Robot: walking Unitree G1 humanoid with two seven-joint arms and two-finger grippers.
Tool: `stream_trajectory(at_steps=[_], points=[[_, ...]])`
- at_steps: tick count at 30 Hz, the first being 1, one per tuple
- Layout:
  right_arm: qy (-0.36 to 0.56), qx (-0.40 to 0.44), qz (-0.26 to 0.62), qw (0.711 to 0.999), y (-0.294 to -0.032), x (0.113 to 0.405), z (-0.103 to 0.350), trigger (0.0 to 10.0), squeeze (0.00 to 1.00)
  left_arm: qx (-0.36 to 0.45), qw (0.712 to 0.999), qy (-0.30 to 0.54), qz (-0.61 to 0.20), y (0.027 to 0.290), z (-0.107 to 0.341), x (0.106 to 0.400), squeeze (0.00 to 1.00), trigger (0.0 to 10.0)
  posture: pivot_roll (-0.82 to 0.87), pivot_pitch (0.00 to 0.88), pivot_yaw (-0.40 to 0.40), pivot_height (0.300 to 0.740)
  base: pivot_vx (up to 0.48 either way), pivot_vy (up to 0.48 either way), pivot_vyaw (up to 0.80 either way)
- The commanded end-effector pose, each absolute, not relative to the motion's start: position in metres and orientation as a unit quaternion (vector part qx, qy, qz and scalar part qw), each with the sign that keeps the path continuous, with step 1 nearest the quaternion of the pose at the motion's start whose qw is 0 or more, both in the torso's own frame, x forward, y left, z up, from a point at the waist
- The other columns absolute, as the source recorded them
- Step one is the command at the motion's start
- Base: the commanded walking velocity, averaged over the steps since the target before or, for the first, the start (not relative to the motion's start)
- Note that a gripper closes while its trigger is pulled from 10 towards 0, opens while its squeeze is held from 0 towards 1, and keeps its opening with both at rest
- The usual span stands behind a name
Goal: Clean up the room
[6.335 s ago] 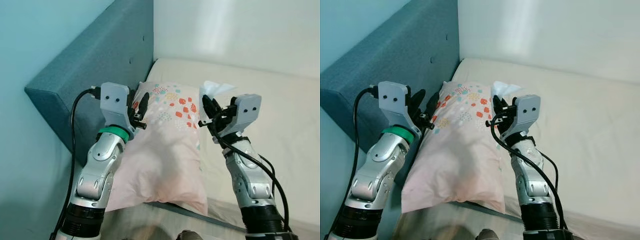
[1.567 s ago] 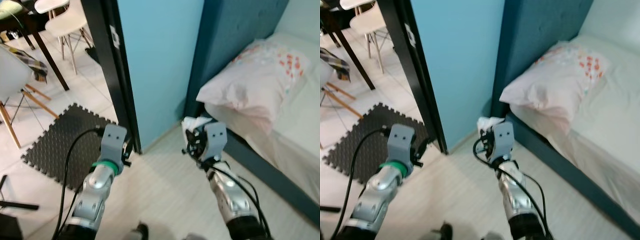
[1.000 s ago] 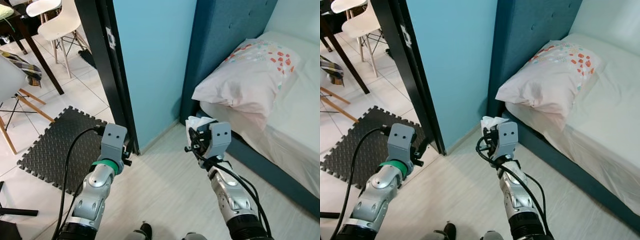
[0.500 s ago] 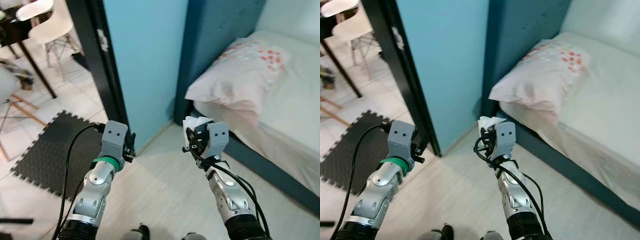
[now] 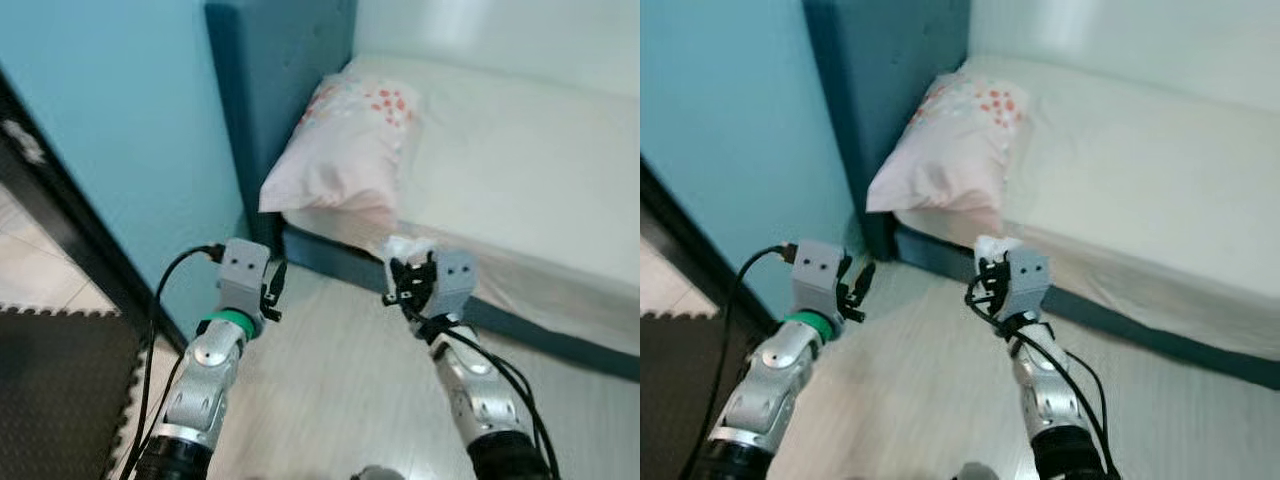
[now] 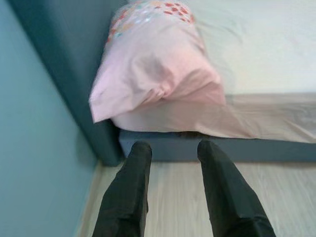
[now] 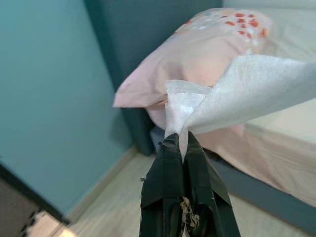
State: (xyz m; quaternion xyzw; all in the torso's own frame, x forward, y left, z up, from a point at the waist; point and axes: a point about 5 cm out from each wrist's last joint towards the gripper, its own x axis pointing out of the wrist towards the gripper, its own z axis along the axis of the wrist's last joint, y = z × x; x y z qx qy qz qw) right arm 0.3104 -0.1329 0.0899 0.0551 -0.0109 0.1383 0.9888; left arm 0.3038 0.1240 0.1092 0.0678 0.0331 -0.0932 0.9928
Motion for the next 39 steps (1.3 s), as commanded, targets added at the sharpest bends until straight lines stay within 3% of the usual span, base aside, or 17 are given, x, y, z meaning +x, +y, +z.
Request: stream_trajectory(at_steps=[1, 17, 25, 39], points=[[-0.006, 0.059, 0.143, 0.988, -0.129, 0.309, 0.087, 10.0, 0.00, 0.072, 0.992, 0.046, -0.088, 0.128, 0.103, 0.302, 0.00, 10.0, -0.11, 0.058, 0.068, 0.740, 0.480, 0.000, -0.78], [-0.005, 0.054, 0.147, 0.988, -0.130, 0.309, 0.087, 10.0, 0.00, 0.069, 0.992, 0.050, -0.089, 0.127, 0.101, 0.302, 0.00, 10.0, -0.11, 0.057, 0.063, 0.740, 0.431, 0.000, -0.78], [-0.004, 0.037, 0.146, 0.989, -0.133, 0.310, 0.086, 10.0, 0.00, 0.056, 0.990, 0.087, -0.093, 0.125, 0.090, 0.300, 0.00, 10.0, -0.11, 0.053, 0.061, 0.740, 0.000, 0.000, -0.19], [-0.003, 0.040, 0.142, 0.989, -0.139, 0.313, 0.086, 10.0, 0.00, 0.034, 0.986, 0.127, -0.104, 0.124, 0.079, 0.299, 0.00, 10.0, -0.11, 0.040, 0.059, 0.740, 0.000, 0.000, -0.75]])
